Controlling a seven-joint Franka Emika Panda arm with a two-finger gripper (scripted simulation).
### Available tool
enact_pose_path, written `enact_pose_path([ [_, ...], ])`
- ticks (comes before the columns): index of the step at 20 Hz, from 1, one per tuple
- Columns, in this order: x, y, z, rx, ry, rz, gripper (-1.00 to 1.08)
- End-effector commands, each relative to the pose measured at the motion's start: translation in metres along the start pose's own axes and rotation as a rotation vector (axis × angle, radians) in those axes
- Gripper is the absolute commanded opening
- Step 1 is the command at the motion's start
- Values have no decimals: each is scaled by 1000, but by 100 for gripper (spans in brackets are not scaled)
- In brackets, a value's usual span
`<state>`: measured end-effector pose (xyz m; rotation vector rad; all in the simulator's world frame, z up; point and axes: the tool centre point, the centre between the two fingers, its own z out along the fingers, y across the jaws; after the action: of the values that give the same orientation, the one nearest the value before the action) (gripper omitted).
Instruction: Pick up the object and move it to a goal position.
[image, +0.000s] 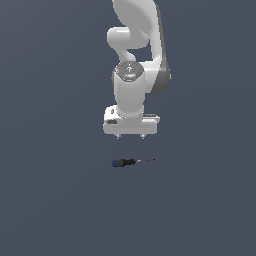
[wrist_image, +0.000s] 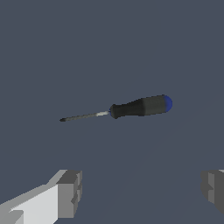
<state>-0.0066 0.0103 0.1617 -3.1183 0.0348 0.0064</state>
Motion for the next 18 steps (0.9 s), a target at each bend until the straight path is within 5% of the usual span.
enact_pose_path([
  [1, 1, 0, 1, 1, 0, 16, 100],
  [18, 13, -5, 24, 6, -5, 355, 100],
])
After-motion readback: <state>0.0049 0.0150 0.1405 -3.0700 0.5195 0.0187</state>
